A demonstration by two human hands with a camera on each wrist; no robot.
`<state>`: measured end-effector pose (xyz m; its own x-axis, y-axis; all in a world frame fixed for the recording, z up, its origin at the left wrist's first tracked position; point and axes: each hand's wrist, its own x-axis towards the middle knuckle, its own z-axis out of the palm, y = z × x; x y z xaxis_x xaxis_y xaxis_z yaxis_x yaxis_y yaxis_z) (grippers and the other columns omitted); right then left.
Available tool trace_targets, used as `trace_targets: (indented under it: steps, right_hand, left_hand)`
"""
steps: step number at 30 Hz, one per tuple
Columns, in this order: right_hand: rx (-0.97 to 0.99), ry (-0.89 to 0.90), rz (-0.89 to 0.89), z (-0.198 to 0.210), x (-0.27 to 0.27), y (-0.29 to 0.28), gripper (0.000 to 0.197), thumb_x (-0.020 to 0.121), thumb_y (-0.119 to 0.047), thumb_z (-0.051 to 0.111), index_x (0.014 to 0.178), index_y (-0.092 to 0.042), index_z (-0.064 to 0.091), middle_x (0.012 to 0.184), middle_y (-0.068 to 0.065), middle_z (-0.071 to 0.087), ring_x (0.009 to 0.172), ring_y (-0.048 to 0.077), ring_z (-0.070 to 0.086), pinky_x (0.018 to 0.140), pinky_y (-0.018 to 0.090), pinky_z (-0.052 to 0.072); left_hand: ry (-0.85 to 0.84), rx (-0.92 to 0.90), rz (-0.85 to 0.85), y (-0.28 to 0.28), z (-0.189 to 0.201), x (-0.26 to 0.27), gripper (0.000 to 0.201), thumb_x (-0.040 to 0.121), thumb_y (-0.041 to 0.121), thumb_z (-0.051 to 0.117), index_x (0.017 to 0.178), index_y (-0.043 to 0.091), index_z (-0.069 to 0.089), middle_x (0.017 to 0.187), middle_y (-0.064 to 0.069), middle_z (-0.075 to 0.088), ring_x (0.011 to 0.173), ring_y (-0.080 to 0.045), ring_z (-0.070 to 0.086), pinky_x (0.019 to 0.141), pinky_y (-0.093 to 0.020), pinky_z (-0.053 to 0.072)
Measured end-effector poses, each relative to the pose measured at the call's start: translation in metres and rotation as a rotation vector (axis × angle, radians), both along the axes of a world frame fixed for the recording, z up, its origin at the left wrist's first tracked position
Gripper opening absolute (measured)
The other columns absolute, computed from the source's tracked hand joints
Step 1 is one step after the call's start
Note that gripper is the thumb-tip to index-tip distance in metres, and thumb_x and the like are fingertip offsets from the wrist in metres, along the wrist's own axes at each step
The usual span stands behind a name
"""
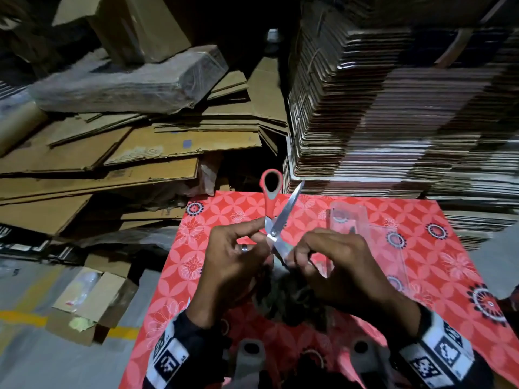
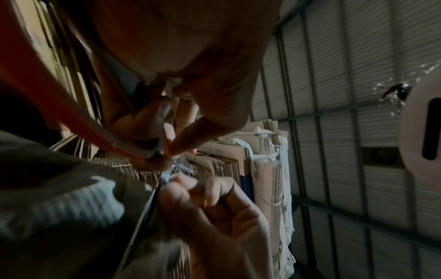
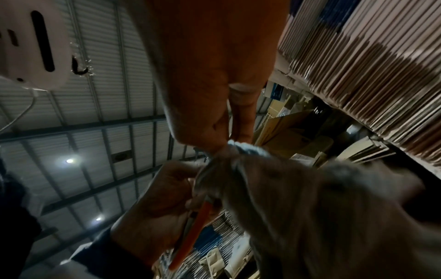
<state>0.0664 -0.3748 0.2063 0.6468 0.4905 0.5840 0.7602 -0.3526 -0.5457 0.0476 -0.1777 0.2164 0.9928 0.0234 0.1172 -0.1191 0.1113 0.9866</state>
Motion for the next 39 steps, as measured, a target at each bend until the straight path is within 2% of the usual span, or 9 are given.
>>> trace_targets:
  steps: [4, 8, 12, 16, 20, 23, 29, 34, 39]
  right_hand:
    - [-0.228, 0.124, 0.140, 0.003, 0.004, -0.013, 0.028, 0.069, 0.007, 0.062, 0.074, -0.020, 0.056, 0.070, -0.009, 0.059, 0.067, 0.011, 0.058, 0.059, 0.035, 0.049]
    - [0.004, 0.309, 0.035, 0.024, 0.007, -0.017, 0.034, 0.077, 0.011, 0.082, 0.072, -0.017, 0.062, 0.079, -0.008, 0.075, 0.079, 0.005, 0.074, 0.073, 0.019, 0.055]
    - [0.318, 0.207, -0.253, 0.032, 0.018, -0.006, 0.031, 0.078, 0.004, 0.087, 0.072, -0.015, 0.063, 0.082, -0.006, 0.078, 0.080, 0.011, 0.077, 0.076, 0.026, 0.061]
    - [0.200, 0.054, -0.189, 0.023, 0.022, 0.013, 0.026, 0.078, 0.006, 0.085, 0.077, -0.013, 0.068, 0.083, -0.005, 0.076, 0.079, 0.010, 0.075, 0.072, 0.030, 0.059]
    - [0.176, -0.022, -0.249, 0.019, 0.021, 0.019, 0.032, 0.075, 0.012, 0.081, 0.077, -0.016, 0.066, 0.082, -0.006, 0.075, 0.078, 0.010, 0.073, 0.070, 0.033, 0.058]
    - [0.302, 0.074, -0.374, 0.027, 0.040, 0.006, 0.033, 0.079, 0.006, 0.081, 0.079, -0.022, 0.064, 0.083, -0.008, 0.076, 0.079, 0.010, 0.075, 0.074, 0.037, 0.062]
    - [0.223, 0.106, -0.263, 0.014, 0.010, 0.028, 0.038, 0.076, 0.012, 0.076, 0.079, -0.024, 0.065, 0.082, -0.012, 0.075, 0.079, 0.007, 0.074, 0.070, 0.033, 0.059]
    - [0.293, 0.122, -0.291, 0.018, 0.027, 0.015, 0.039, 0.079, 0.011, 0.078, 0.078, -0.024, 0.062, 0.080, -0.011, 0.076, 0.079, 0.007, 0.075, 0.073, 0.029, 0.060]
    - [0.390, 0.125, -0.386, 0.022, 0.044, 0.003, 0.029, 0.084, 0.003, 0.081, 0.079, -0.019, 0.062, 0.083, -0.006, 0.077, 0.084, 0.011, 0.077, 0.078, 0.030, 0.060]
  left_hand:
    - [0.001, -0.014, 0.002, 0.000, -0.001, 0.000, 0.044, 0.079, 0.008, 0.066, 0.084, 0.049, 0.082, 0.060, 0.004, 0.060, 0.052, -0.022, 0.052, 0.044, -0.015, 0.035]
    - [0.034, 0.050, 0.016, 0.001, -0.006, 0.001, 0.024, 0.082, 0.013, 0.070, 0.088, 0.031, 0.085, 0.065, -0.004, 0.057, 0.045, -0.010, 0.048, 0.042, -0.015, 0.032]
    - [0.007, 0.061, -0.027, 0.002, -0.007, 0.000, 0.038, 0.095, -0.006, 0.068, 0.089, 0.027, 0.085, 0.062, -0.004, 0.052, 0.041, -0.005, 0.039, 0.041, -0.013, 0.030]
    - [-0.044, 0.140, -0.032, -0.002, -0.005, -0.001, 0.019, 0.096, -0.004, 0.066, 0.093, 0.009, 0.080, 0.063, -0.007, 0.056, 0.038, 0.002, 0.041, 0.042, -0.009, 0.031]
    - [-0.093, 0.331, 0.053, 0.003, -0.017, 0.003, 0.012, 0.090, 0.020, 0.071, 0.083, 0.016, 0.079, 0.075, -0.017, 0.063, 0.061, -0.019, 0.058, 0.057, -0.040, 0.050]
    - [-0.040, 0.328, 0.079, 0.002, -0.020, 0.001, 0.011, 0.084, 0.022, 0.070, 0.083, 0.024, 0.080, 0.081, -0.014, 0.066, 0.073, -0.026, 0.067, 0.072, -0.042, 0.056]
    - [-0.047, 0.266, 0.080, 0.002, -0.024, 0.002, 0.013, 0.084, 0.017, 0.068, 0.082, 0.011, 0.079, 0.077, -0.017, 0.056, 0.061, -0.017, 0.058, 0.054, -0.029, 0.046]
    - [-0.072, 0.315, 0.090, 0.000, -0.028, 0.002, 0.016, 0.087, 0.017, 0.068, 0.074, 0.020, 0.075, 0.076, -0.014, 0.056, 0.061, -0.042, 0.061, 0.052, -0.052, 0.053]
    - [-0.098, 0.330, 0.080, 0.001, -0.030, 0.000, 0.014, 0.089, 0.010, 0.070, 0.078, 0.017, 0.075, 0.074, -0.004, 0.058, 0.053, -0.023, 0.061, 0.049, -0.045, 0.052]
